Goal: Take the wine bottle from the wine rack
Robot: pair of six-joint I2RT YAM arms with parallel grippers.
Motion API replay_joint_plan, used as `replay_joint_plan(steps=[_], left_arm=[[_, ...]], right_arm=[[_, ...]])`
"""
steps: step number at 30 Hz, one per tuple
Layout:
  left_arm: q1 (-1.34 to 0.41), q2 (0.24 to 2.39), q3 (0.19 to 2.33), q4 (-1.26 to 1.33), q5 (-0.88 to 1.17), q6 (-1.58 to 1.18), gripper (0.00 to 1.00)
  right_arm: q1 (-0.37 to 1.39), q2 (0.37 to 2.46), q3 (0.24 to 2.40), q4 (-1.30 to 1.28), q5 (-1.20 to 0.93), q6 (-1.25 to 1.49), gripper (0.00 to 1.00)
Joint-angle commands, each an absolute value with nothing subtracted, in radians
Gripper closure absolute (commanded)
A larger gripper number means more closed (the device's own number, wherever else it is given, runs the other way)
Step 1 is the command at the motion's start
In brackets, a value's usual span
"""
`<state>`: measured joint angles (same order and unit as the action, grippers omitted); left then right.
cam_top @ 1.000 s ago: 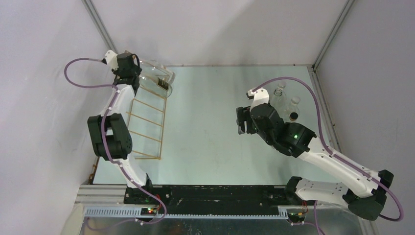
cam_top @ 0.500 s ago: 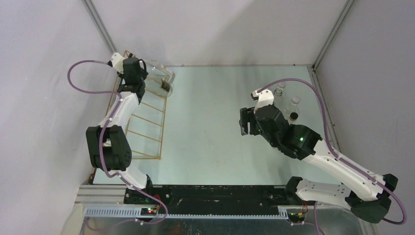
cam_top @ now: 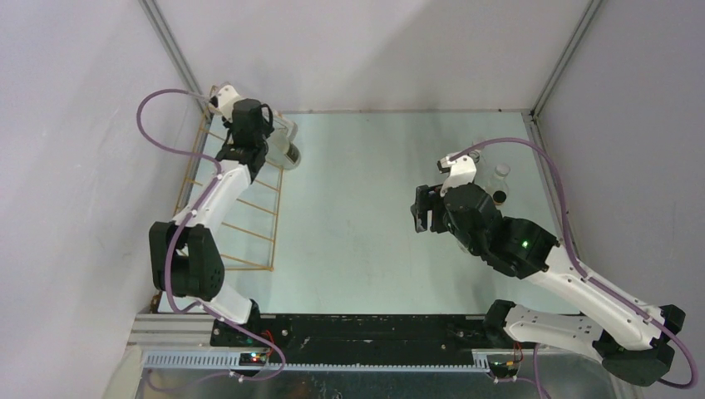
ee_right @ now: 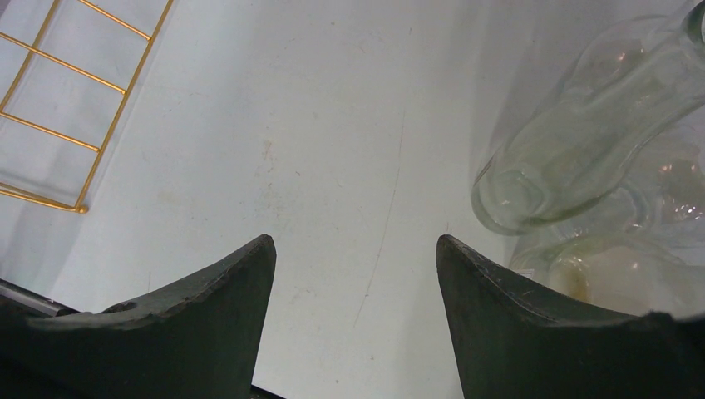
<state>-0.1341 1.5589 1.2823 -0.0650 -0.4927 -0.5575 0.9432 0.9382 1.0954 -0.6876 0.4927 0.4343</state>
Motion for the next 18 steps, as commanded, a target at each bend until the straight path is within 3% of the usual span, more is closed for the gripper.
replay_joint_plan(steps=[1,18], left_arm=[[-0.184,1.462,1.344,0.108,-0.555,-0.513,1.00],[-0.486,1.440,1.365,0.130,-0.628,-0.279,1.00]], right_arm=[[0.950,0.923,1.097,-0.689,0.494,0.449,0.27],[0.954,0.913,1.097,-0.722,0.532,0.450,0.26]])
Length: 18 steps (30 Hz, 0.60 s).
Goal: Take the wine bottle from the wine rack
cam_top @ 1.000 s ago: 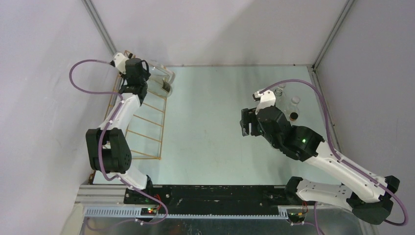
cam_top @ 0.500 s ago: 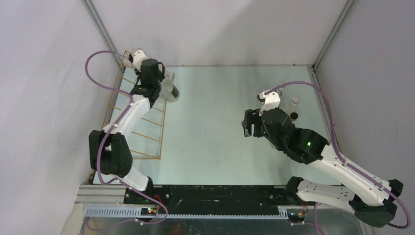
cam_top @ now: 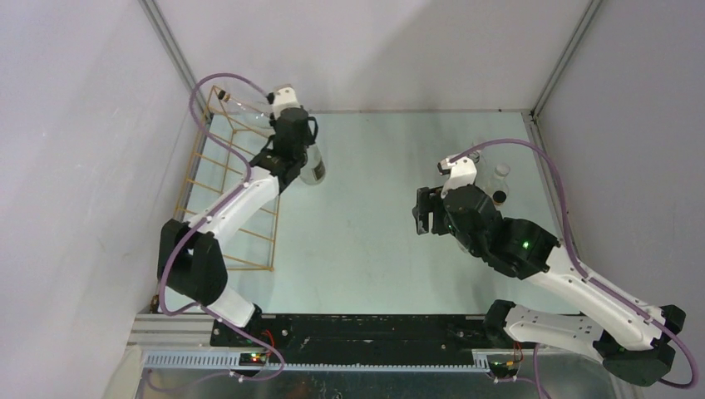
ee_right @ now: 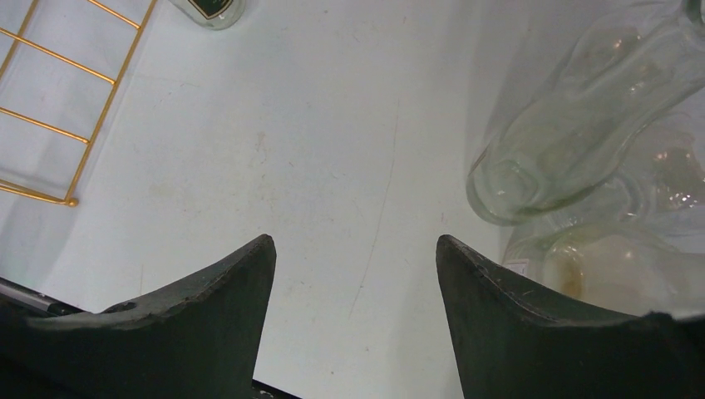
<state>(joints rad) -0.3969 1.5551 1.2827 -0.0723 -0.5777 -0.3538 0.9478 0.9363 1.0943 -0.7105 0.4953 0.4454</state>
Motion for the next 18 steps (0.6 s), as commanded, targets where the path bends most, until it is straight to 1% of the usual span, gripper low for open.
replay_joint_plan(steps=[1,8,13,18], left_arm=[[-0.501,1.436,1.363,0.129,-0.626,-0.256,1.00],[-0.679,1.400,1.319,0.133,-0.630,-0.212,1.00],[-0.806,1.383,1.299,0.073,-0.628,-0.231,1.00],[-0.871,1.352,1.226,0.035,-0.607,-0.309,1.00]], right_arm=[[0.954,0.909,1.097,-0.724,0.534,0.444,0.26],[0.952,0.882,1.095,-0.746,0.561,0.420,0.26],[0.950,0.846,1.070,-0.742,0.568,0.397,0.26],[0.948,0.801,1.041,-0.737,0.569,0.373,0.25]])
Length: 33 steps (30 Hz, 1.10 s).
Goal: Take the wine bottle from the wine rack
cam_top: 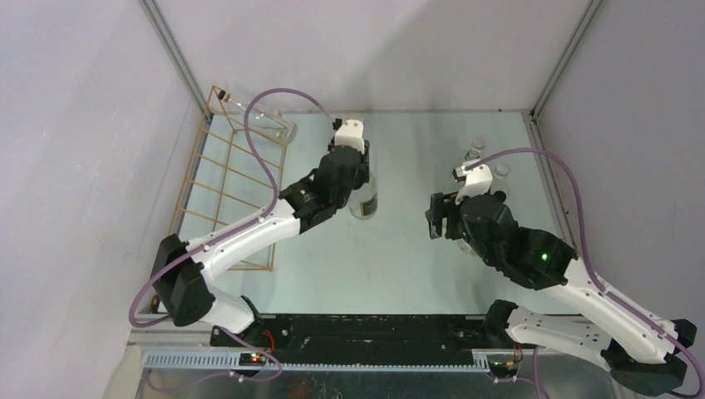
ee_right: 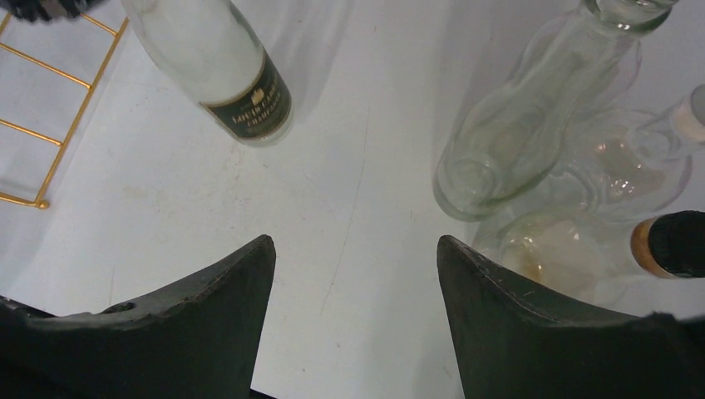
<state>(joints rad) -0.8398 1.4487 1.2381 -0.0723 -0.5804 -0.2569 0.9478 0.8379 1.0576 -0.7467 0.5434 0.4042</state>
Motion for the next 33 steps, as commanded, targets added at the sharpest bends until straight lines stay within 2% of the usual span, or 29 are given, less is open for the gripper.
replay_joint_plan(steps=[1,13,17,20,25,33], left_arm=[[-0.890,1.345,1.218,0.034,-0.605,-0.317,1.00],[-1.072,1.356,1.148,0.017,-0.728,-0.363,1.00],[-1.083,1.351,1.108,0.016,-0.744,-0.407,0.85],[-1.084,1.343,1.092,0.018,-0.753,-0.423,0.65],[-1.085,1.341,1.089,0.012,-0.768,-0.434,0.44],[-1.087,1.327,1.096,0.007,-0.770,-0.441,0.27]], right_arm=[[0.949,0.796,1.038,-0.731,0.567,0.367,0.25],[0.950,0.754,0.985,-0.683,0.515,0.334,0.25],[0.950,0.752,0.976,-0.684,0.509,0.332,0.24],[0.951,0.749,0.970,-0.681,0.506,0.324,0.24],[0.951,0.744,0.963,-0.676,0.494,0.317,0.23],[0.950,0.745,0.963,-0.671,0.488,0.312,0.23]])
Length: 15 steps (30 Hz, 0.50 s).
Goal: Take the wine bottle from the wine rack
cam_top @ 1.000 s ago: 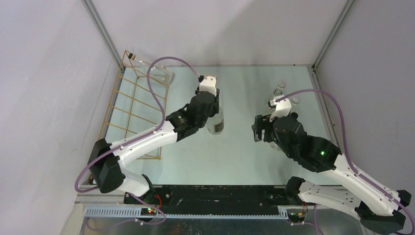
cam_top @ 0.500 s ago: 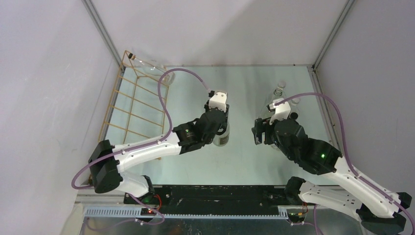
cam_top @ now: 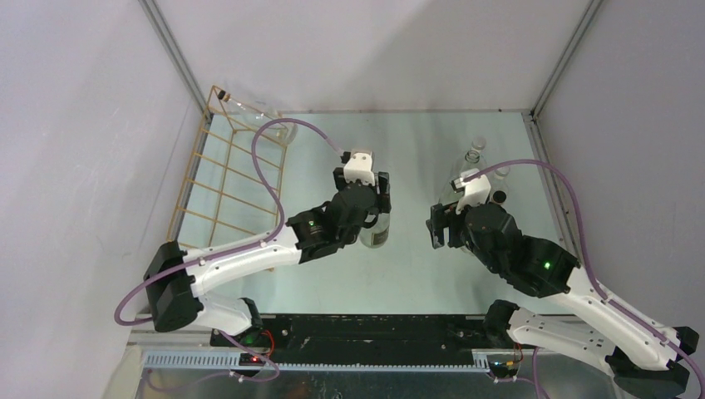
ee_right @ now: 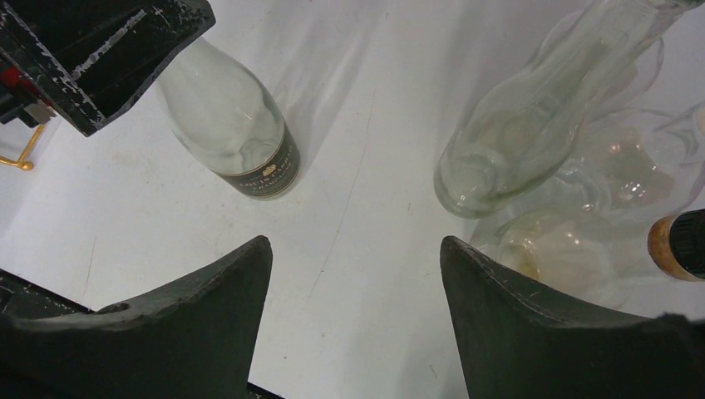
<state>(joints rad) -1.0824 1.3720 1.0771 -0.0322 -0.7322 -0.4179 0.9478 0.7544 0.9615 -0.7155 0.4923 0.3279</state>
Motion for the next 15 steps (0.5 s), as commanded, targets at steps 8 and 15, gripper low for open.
replay_joint_plan(steps=[8,15], left_arm=[[-1.089,1.241,1.146,-0.045,-0.757,-0.443,0.11],[-1.089,1.119,1.189,-0.082,-0.769,-0.432,0.07]], right_arm=[[0.949,0.738,0.963,-0.635,0.482,0.291,0.23],[0.949,0.753,0.966,-0.521,0.383,0.253,0.22]])
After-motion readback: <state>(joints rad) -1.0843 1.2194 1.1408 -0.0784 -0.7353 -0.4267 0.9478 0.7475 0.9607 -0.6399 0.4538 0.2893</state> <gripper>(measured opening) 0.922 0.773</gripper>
